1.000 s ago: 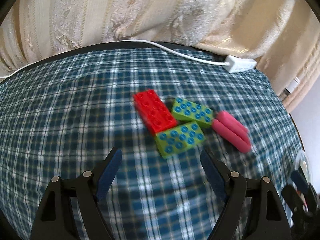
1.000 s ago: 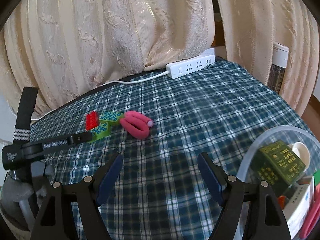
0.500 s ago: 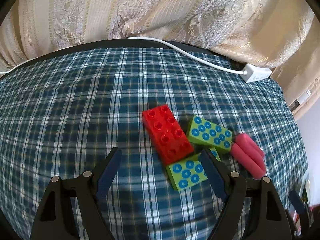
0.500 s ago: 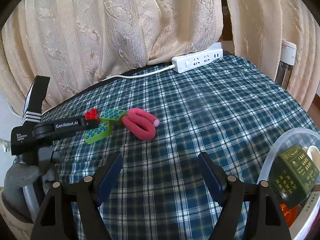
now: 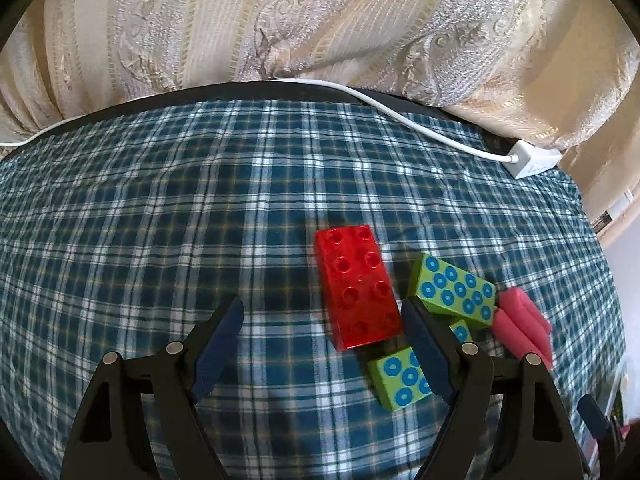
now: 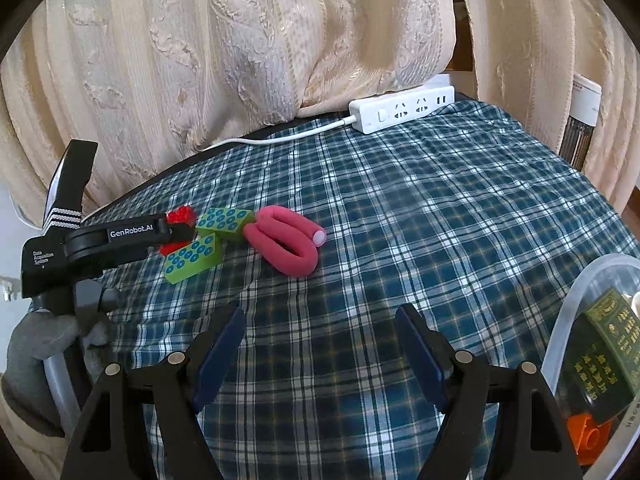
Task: Organize objects
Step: 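Grasp the red Lego brick with the left gripper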
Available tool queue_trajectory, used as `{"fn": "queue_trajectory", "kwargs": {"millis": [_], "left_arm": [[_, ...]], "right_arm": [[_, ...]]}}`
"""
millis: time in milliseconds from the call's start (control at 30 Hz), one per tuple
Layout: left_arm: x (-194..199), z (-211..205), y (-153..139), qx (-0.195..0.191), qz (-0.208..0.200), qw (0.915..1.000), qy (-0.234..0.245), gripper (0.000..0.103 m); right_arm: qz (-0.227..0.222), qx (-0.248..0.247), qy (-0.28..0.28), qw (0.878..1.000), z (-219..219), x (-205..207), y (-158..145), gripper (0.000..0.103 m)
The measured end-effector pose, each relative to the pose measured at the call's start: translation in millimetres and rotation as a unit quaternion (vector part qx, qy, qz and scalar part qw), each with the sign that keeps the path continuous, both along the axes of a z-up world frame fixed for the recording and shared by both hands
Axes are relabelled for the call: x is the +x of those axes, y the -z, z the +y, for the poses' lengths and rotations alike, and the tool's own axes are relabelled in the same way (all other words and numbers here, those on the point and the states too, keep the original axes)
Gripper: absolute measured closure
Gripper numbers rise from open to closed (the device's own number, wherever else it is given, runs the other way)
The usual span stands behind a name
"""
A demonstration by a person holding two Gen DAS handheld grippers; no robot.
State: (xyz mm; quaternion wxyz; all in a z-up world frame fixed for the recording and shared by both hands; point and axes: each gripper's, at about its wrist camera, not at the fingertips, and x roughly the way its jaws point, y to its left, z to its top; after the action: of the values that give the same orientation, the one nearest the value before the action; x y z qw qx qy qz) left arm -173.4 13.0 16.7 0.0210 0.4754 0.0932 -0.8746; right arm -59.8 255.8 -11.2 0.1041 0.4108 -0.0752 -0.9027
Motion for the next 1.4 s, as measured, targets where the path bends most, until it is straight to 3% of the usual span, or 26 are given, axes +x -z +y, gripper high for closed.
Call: {"fn": "queue_trajectory", "kwargs": {"millis": [667, 800, 1100, 1400], "left_arm": [[-17, 0, 4, -0.041, 0.011, 0.9991, 0.003, 0.023], [-15, -1, 4, -0.063, 0.019, 0.9978, 0.006, 0.036], [-9, 3, 2, -0.063, 0.031, 0.9972, 0.024, 0.07], [-6, -2, 1, -0.051, 0.031, 0.9979, 0.026, 0.07]], "right_arm": [[-0.002, 0.007, -0.002, 1.0, -3, -5, 1, 0.022], [0.002, 0.012, -0.003, 1.0, -6, -10, -3, 0.022], [0.004, 0.032, -0.005, 0.999, -14, -30, -2, 0.022], [-0.009, 0.055, -0.005, 0.998, -24, -57, 6, 0.022]]}}
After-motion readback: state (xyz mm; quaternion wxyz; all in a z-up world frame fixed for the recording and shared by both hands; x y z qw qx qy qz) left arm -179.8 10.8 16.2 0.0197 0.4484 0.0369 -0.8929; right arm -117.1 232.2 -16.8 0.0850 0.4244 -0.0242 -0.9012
